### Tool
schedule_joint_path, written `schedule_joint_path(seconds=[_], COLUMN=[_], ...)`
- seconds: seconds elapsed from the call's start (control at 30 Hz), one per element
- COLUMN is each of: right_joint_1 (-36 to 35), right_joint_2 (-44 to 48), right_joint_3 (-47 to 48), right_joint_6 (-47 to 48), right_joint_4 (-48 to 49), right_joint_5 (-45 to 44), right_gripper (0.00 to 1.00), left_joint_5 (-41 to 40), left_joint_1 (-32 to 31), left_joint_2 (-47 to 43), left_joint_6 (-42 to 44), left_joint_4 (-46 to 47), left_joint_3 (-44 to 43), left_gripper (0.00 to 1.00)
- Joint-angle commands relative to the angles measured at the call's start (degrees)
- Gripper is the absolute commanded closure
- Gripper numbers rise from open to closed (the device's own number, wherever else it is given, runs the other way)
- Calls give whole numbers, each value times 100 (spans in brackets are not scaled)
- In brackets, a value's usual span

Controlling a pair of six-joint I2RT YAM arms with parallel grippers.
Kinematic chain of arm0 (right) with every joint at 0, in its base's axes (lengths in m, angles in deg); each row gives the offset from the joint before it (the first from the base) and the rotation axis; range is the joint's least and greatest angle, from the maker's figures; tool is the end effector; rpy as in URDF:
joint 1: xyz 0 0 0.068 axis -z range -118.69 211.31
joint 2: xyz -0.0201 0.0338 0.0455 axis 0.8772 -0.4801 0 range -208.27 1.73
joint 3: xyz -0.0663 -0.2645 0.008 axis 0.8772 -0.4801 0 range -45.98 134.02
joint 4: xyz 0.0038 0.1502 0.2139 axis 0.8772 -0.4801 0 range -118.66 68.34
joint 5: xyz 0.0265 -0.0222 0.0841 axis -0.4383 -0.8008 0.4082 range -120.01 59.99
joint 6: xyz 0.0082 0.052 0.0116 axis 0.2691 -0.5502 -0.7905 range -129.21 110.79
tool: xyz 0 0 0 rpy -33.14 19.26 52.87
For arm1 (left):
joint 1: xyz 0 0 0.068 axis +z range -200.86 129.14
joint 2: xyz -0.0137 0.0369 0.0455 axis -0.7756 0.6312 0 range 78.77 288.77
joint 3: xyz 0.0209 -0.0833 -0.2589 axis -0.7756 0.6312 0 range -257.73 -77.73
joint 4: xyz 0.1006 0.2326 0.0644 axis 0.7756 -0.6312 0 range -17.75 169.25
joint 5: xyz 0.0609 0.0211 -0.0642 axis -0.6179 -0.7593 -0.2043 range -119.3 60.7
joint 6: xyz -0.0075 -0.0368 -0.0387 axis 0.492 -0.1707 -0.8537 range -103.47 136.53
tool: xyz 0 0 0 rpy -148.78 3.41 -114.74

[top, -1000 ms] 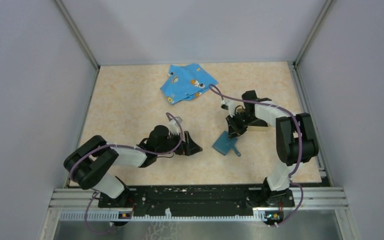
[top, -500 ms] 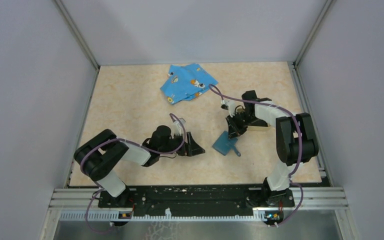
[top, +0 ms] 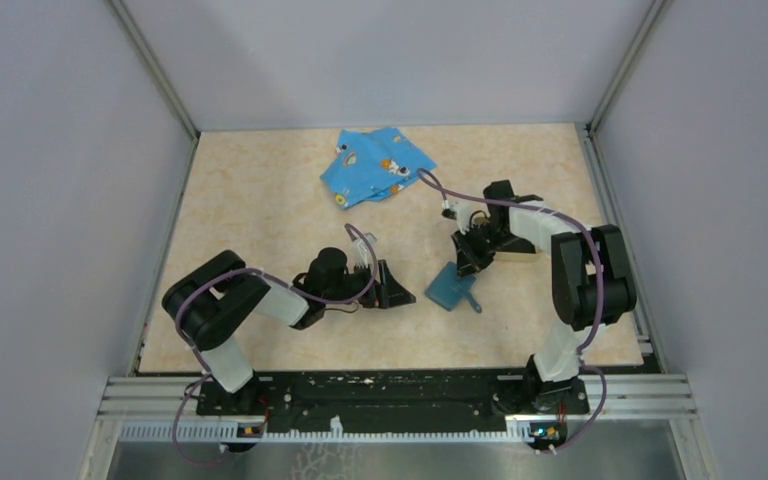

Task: Put the credit cards into the card holder
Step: Close the card holder at the center of the board.

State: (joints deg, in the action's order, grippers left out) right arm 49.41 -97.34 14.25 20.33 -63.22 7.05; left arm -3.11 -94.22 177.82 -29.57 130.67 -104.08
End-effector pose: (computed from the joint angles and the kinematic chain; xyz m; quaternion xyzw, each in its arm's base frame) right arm 0.2961 0.0842 0.1663 -0.3591 0.8743 0.3008 0.1270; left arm 0.2004 -0.2108 0.1196 0.1085 0.8069 -0.5198 0.2589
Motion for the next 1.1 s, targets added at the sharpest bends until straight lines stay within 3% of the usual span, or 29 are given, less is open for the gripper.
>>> schedule_joint_path(seconds=[0.0,1.07], right_joint_1=[-49,-58], right_joint_2=[-95,-95], right_joint_3=[184,208], right_joint_6=[144,190], right_joint_4=[-85,-142], right_joint_5=[-182,-155], right_gripper=[94,93], left_joint_5=[72,232], left_joint_1=[24,29], left_joint_2=[221,548], left_joint_6=[-73,-175], left_joint_4=[-41,326], left_joint_3=[-28,-37], left_gripper=[4,4])
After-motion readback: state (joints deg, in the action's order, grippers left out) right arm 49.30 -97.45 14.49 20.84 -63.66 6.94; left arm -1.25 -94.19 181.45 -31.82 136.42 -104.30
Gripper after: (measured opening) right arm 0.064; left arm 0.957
